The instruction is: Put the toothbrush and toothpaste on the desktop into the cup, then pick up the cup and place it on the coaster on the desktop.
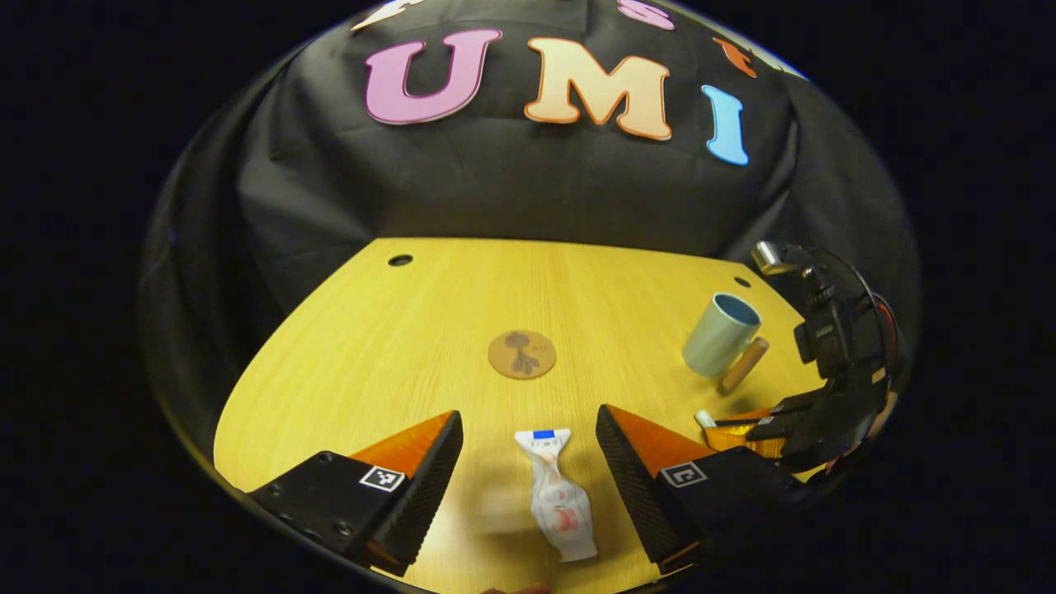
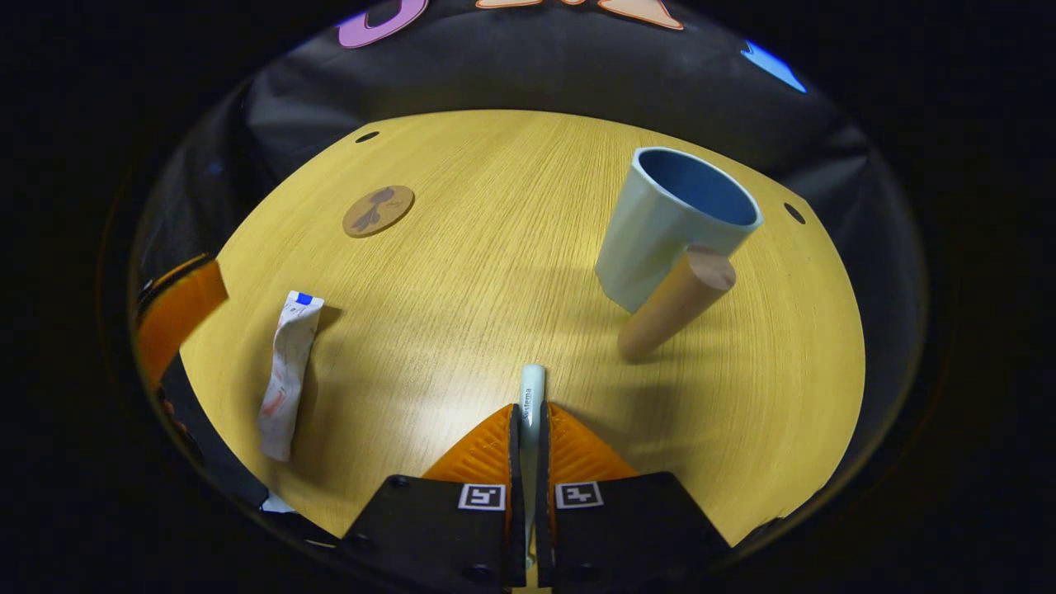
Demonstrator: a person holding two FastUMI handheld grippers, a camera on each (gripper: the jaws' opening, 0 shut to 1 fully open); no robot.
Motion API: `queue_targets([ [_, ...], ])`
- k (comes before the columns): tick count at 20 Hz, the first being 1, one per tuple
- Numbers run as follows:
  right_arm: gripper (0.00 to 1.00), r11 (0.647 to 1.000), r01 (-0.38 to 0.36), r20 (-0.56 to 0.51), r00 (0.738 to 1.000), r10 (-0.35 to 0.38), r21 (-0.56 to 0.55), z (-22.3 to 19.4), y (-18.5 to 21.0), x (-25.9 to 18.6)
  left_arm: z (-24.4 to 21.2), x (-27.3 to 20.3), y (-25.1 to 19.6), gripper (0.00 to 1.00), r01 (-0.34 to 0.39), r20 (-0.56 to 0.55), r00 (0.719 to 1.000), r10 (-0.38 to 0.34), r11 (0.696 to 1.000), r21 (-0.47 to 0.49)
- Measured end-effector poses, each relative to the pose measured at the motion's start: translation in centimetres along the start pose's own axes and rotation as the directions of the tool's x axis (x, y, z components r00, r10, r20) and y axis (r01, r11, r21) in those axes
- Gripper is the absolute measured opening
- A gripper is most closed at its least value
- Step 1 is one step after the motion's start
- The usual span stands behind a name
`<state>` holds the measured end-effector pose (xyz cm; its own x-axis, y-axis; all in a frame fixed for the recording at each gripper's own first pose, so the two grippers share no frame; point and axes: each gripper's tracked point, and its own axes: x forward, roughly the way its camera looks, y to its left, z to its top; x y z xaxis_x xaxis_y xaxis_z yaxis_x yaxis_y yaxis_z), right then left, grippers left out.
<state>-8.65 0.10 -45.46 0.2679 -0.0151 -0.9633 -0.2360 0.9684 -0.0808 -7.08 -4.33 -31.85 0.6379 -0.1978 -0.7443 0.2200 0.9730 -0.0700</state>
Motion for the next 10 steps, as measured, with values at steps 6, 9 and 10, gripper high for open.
queue_targets([
  [6,0.08,1.0,-0.001,0.011,1.0,0.001,-0.012,0.0,0.0,0.1,-3.8,1.9,0.0,0.96,-0.009,-0.116,0.993,0.006,1.0,-0.023],
  [9,0.08,1.0,-0.002,0.016,1.0,0.003,-0.015,0.0,0.0,0.1,-4.8,2.4,0.0,0.96,-0.017,-0.161,0.987,0.015,1.0,-0.013],
  [10,0.08,1.0,-0.002,0.018,1.0,0.003,-0.018,0.0,0.0,0.1,-5.0,2.6,0.0,0.96,-0.019,-0.172,0.985,0.016,1.0,-0.013],
])
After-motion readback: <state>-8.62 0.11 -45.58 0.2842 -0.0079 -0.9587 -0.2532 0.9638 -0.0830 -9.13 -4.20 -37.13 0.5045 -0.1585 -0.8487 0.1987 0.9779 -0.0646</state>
